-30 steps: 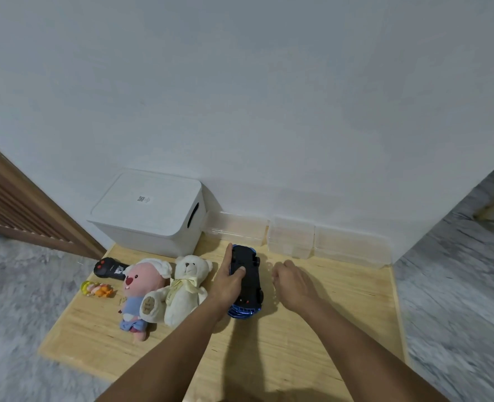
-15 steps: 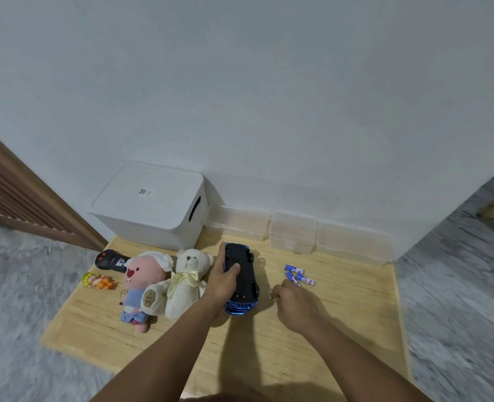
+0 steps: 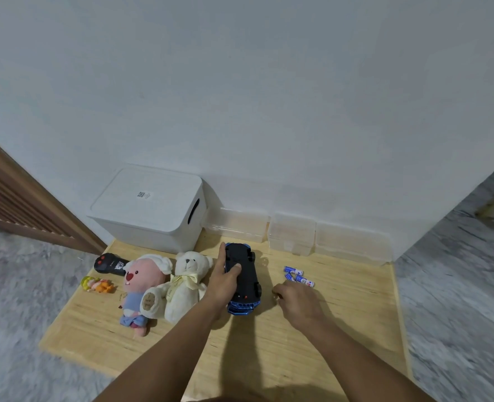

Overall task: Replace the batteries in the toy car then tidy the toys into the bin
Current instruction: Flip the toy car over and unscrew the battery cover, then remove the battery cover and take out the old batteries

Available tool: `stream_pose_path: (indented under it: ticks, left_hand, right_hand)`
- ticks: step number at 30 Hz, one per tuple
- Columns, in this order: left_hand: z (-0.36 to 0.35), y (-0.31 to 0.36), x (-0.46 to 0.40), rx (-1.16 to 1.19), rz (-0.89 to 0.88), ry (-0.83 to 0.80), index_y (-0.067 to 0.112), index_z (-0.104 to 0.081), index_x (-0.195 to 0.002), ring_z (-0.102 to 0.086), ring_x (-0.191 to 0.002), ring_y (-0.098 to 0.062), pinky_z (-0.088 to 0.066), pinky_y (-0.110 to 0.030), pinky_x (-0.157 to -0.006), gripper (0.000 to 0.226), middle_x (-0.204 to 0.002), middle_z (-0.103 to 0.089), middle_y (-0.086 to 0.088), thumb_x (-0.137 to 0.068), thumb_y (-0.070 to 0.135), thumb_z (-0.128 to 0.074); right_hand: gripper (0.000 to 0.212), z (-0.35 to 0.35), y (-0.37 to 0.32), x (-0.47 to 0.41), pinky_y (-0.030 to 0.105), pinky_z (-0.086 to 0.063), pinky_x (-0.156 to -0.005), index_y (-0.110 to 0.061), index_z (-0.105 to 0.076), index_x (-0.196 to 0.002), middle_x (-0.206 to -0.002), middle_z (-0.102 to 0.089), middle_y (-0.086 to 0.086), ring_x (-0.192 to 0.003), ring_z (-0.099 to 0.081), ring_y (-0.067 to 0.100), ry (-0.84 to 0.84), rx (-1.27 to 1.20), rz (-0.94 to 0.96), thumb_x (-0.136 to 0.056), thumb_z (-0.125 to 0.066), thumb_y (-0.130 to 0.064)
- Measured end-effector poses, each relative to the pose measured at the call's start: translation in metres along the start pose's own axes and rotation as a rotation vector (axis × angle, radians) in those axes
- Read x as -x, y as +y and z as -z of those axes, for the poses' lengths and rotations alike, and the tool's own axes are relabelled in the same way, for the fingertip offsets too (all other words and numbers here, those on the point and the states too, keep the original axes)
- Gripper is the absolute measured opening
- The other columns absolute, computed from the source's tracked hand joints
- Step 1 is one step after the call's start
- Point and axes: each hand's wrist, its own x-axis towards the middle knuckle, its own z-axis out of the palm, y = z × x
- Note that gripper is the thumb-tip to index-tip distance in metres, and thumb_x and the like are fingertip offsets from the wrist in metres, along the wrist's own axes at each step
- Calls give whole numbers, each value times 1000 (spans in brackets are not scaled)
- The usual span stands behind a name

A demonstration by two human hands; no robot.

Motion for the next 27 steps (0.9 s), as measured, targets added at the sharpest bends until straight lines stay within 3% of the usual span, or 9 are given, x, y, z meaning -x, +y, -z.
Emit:
stream_pose_path:
  ticks: [3,4,7,9,12,17,20,23,27]
  left_hand:
    - [-1,-2,-3,37,49,-2,34,-2,-154,-61,-109,-29,-56,-44,-87,76,-134,-52,-6,-99,17,-51]
    - [-2,-2,-4,49,78,-4,28,-8,-154,-62,-108,-30,-55,-47,-89,73,-134,-54,-8,-98,17,-52]
    - [-5,-1,-6,74,125,-4,13,-44,-135,-65,-98,-30,-57,-44,-82,39,-115,-64,-11,-97,16,-52]
    - [-7,1,-4,90,140,-4,12,-54,-122,-65,-94,-29,-56,-40,-77,25,-105,-67,-11,-98,15,-48]
    - [-10,2,-2,98,150,-4,9,-58,-112,-65,-88,-30,-54,-36,-71,22,-100,-68,-14,-97,15,-43]
    - [-11,0,-2,121,170,-27,7,-63,-108,-66,-95,-35,-55,-45,-81,29,-102,-70,-19,-98,21,-40]
    - [-10,1,-3,126,144,-69,14,-65,-110,-67,-94,-31,-54,-37,-71,29,-103,-71,-14,-100,19,-38]
    - [-7,0,-4,123,119,-105,18,-66,-111,-67,-95,-30,-52,-33,-68,29,-105,-72,-12,-100,17,-40]
    - [-11,-2,-5,101,107,-123,16,-66,-115,-66,-103,-33,-54,-47,-90,29,-108,-71,-15,-101,15,-41]
  right_hand:
    - [25,3,0,-2,31,-46,-74,-19,-67,-112,-109,-65,3,-99,-61,25,-7,-14,-30,-93,-51,-14]
    - [26,6,0,-4,32,-48,-77,-19,-67,-113,-110,-66,2,-100,-61,24,8,-56,-58,-93,-51,-16]
    - [28,19,-6,-13,32,-50,-83,-21,-67,-115,-111,-68,-2,-104,-62,22,124,-232,-138,-91,-53,-16]
    - [26,30,-15,-21,31,-50,-85,-19,-68,-113,-108,-69,-2,-101,-62,19,209,-326,-149,-92,-54,-13]
    - [23,48,-32,-32,27,-47,-81,-15,-71,-104,-102,-69,1,-95,-62,20,277,-460,-85,-90,-55,-8]
    - [25,57,-50,-41,31,-47,-91,-19,-70,-112,-108,-62,-1,-102,-58,17,145,-439,37,-93,-56,-13]
    - [29,58,-51,-40,33,-46,-94,-22,-66,-120,-111,-56,-3,-104,-54,15,74,-415,20,-92,-60,-20]
    - [27,60,-50,-39,32,-47,-91,-21,-65,-114,-105,-56,-5,-100,-55,14,66,-441,7,-88,-65,-17]
    - [21,65,-44,-41,30,-46,-87,-26,-59,-101,-95,-50,-10,-93,-50,11,2,-457,-18,-85,-67,-15]
